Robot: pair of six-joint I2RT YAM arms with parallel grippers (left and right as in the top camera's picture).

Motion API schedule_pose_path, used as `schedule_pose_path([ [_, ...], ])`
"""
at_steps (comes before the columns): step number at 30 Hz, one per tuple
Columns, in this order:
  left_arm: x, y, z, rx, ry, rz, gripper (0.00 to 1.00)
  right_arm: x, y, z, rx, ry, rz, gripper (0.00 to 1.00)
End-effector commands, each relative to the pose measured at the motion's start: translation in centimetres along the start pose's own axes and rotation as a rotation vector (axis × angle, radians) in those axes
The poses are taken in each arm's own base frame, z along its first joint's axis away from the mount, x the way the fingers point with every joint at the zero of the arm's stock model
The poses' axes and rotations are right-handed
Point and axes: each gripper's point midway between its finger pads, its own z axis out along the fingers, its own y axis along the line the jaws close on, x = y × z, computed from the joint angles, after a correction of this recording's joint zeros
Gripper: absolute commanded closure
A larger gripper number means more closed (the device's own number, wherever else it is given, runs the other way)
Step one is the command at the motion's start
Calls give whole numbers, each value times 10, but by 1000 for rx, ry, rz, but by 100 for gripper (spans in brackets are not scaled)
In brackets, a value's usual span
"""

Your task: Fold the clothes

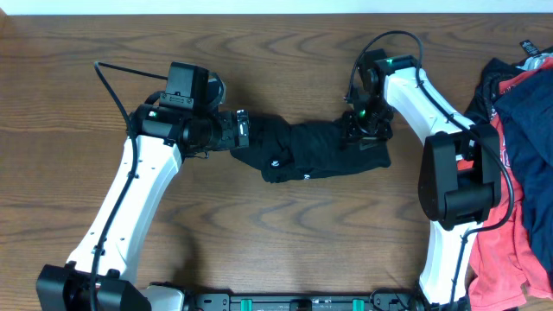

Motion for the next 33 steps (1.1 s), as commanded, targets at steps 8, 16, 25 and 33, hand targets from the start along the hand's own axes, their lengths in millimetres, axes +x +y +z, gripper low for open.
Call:
schedule_pose_path([
  [8, -4, 2, -1, -9, -6, 14, 2, -11, 5, 2, -37, -52, -3, 57],
  [16, -4, 2, -1, -9, -6, 13, 2, -13, 6, 17, -48, -67, 22, 78],
  [25, 1, 3, -1, -15, 12, 9, 2, -10, 4, 34, -47, -69, 45, 99],
  [33, 1, 3, -1, -16, 13, 8, 2, -6, 2, 30, -44, -58, 55, 99],
])
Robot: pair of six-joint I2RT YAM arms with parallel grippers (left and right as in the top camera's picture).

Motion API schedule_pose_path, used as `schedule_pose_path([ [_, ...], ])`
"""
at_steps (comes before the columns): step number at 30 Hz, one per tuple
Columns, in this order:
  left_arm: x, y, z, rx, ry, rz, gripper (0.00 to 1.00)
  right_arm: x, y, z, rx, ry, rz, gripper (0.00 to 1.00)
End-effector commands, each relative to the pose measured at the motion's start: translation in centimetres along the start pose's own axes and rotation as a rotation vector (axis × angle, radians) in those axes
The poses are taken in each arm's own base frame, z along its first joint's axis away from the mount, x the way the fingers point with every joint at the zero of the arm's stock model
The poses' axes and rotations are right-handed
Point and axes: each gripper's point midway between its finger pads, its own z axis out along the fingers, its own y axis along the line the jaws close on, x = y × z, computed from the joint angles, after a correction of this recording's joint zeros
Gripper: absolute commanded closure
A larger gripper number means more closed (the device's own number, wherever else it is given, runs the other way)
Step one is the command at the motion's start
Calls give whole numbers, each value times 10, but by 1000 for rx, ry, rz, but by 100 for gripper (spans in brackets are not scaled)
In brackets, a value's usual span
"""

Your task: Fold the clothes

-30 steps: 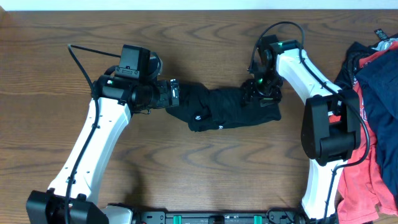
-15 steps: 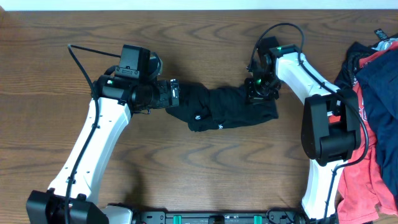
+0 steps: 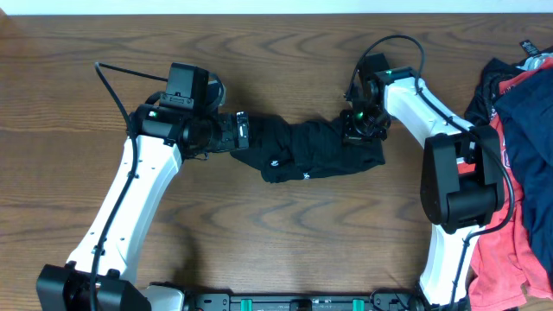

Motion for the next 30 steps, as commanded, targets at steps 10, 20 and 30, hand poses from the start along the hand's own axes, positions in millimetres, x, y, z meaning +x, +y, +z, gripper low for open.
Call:
schedule_pose_path([
  [10, -4, 2, -1, -9, -8, 14, 2, 0, -22, -44, 36, -77, 68, 99],
  [20, -4, 2, -1, -9, -8, 14, 2, 10, -54, -84, 107, -115, 138, 99],
  [30, -4, 2, -1, -9, -8, 14, 2, 19, -96, -93, 188, -100, 261, 99],
])
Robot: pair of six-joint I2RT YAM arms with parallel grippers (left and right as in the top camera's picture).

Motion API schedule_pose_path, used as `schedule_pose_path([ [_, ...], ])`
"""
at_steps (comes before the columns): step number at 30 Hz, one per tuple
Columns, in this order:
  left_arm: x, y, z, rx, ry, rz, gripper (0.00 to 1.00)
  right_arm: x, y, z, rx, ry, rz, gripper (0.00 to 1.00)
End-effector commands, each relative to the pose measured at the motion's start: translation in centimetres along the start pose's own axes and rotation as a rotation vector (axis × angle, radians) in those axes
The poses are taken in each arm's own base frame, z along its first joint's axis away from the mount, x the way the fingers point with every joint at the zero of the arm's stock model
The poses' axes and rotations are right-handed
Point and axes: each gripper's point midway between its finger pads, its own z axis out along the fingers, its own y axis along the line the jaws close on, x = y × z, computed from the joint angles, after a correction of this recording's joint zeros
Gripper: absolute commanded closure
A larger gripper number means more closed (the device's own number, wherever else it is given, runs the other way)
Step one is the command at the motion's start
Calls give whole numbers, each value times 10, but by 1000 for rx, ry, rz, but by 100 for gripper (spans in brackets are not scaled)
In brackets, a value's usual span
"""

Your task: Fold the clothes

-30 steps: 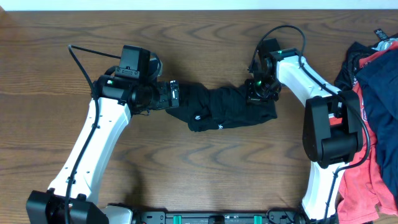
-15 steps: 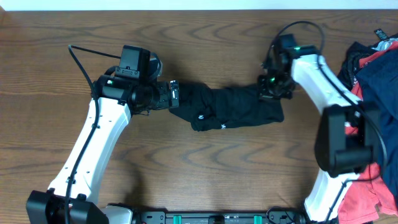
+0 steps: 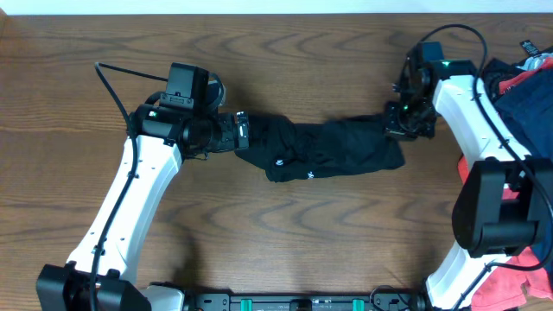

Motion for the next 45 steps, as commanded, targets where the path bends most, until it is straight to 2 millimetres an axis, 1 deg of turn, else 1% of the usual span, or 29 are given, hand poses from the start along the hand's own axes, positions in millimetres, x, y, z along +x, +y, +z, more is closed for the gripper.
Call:
schedule_pose_path([
  [1, -4, 2, -1, -9, -7, 13, 2, -3, -25, -4, 47, -12, 75, 99],
  [5, -4, 2, -1, -9, -7, 13, 2, -5, -48, -7, 73, -12, 156, 99],
  [7, -4, 2, -1, -9, -7, 13, 2, -5, -54, -8, 71, -13, 172, 99],
  [10, -5, 2, -1, -8, -10, 14, 2, -5, -48, -8, 37, -6, 123, 99],
  [17, -5, 1, -1, -7, -10, 14, 2, -7, -30, -3, 33, -16, 73, 99],
  [18, -5, 1, -1, -7, -10, 14, 2, -7, -28, -2, 34, -17, 85, 87],
  [19, -4, 2, -1, -7, -9, 14, 2, -7, -28, -2, 33, -17, 90, 33],
  [20, -4, 2, -1, -7, -9, 14, 2, -7, -27, -2, 33, -18, 92, 1],
  [23, -4, 1, -1, -7, -9, 14, 2, -9, -25, -6, 27, -25, 90, 1],
  [26, -5, 2, -1, -8, -10, 14, 2, -13, -21, -20, 18, -47, 77, 1],
  [28, -5, 1, -1, -7, -12, 15, 2, -16, -15, -30, -7, -58, 50, 1],
  [30, -7, 1, -1, -6, -18, 25, 2, -15, -6, -31, -53, -49, 33, 1],
  [32, -8, 1, -1, -4, -25, 30, 2, -11, 0, -24, -65, -30, 0, 1],
  [35, -9, 0, -1, -3, -28, 43, 2, -8, 10, -7, -76, -9, -25, 3],
  [37, -9, 2, -1, -8, -29, 48, 2, -5, 22, 8, -99, 11, -48, 9],
  [40, -11, 7, -1, -14, -32, 32, 2, 1, 34, 29, -99, 53, -69, 21],
  [41, -11, 10, -2, -16, -33, 25, 2, 3, 37, 36, -95, 69, -69, 23],
  [42, -13, 13, -2, -19, -36, 16, 2, 6, 39, 43, -90, 87, -73, 23],
  [45, -15, 20, -4, -22, -42, -5, 2, 14, 46, 63, -75, 139, -87, 14],
])
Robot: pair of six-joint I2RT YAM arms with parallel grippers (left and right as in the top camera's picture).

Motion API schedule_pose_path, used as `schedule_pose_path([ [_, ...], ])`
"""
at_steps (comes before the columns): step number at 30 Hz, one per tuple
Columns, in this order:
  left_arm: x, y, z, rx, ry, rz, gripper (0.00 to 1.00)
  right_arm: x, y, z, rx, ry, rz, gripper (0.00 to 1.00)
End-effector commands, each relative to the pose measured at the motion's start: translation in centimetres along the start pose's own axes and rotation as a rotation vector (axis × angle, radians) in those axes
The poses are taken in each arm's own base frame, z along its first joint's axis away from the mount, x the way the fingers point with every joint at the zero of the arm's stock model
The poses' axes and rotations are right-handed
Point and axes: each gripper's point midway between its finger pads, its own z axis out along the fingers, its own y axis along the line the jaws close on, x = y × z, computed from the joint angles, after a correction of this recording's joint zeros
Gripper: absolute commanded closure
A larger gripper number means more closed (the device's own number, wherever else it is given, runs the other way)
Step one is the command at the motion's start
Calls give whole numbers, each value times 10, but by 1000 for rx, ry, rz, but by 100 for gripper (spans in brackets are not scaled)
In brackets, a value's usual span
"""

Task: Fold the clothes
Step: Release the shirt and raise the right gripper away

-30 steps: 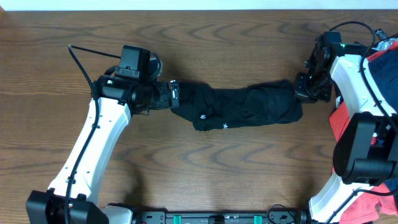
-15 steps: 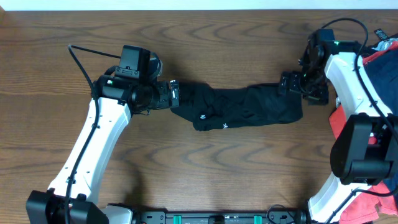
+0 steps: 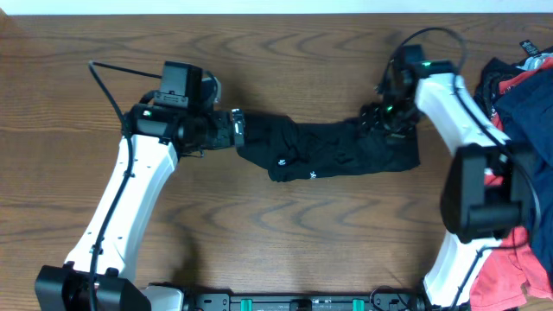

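A black garment (image 3: pixel 328 154) lies stretched across the middle of the table, with a small white mark near its left end. My left gripper (image 3: pixel 237 130) is at the garment's left end and is shut on the cloth there. My right gripper (image 3: pixel 383 117) sits at the garment's upper right part, where the cloth bunches up around its fingers. It appears shut on that cloth. The garment's right edge reaches a little past the right gripper, toward the right.
A pile of red and navy clothes (image 3: pixel 518 130) lies at the table's right edge, close behind the right arm. The wooden table (image 3: pixel 285 242) runs bare toward the front. Cables loop above both arms.
The right gripper has shifted a little left and back, onto the garment's upper right part. The garment's right end now lies wider and farther right. The left gripper has edged slightly back with its end.
The garment first lay bunched short between both grippers, the right one near the table's middle. Then the right gripper stood far to the right with the garment drawn out long. Now the garment lies long and its right end is spread wider.
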Motion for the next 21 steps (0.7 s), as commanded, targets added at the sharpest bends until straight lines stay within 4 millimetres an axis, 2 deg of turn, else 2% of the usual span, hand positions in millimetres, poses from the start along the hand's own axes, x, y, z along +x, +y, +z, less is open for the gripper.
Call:
schedule_pose_path([
  [1, -6, 10, -2, -13, -11, -6, 2, 12, 7, 27, 2, 77, -5, 14],
  [5, -7, 12, -2, -14, -13, -13, 2, 11, 12, 35, 8, 80, -24, 15],
  [8, -6, 12, -1, -14, -9, -13, 2, 4, 19, 18, -3, 36, -44, 15],
  [11, -4, 10, 5, 15, 18, 1, 2, -7, 32, -21, -25, -57, -73, 8],
  [13, 0, 4, 14, 76, 58, 1, 2, -15, 43, -60, -44, -144, -96, 1],
  [15, 1, 5, 26, 111, 96, -25, 2, -18, 54, -98, -64, -222, -118, 1],
  [18, 1, 3, 46, 208, 150, -54, 2, -14, 66, -148, -82, -301, -140, 1],
  [21, 1, -3, 66, 347, 202, -81, 2, -3, 71, -182, -91, -338, -154, 1],
])
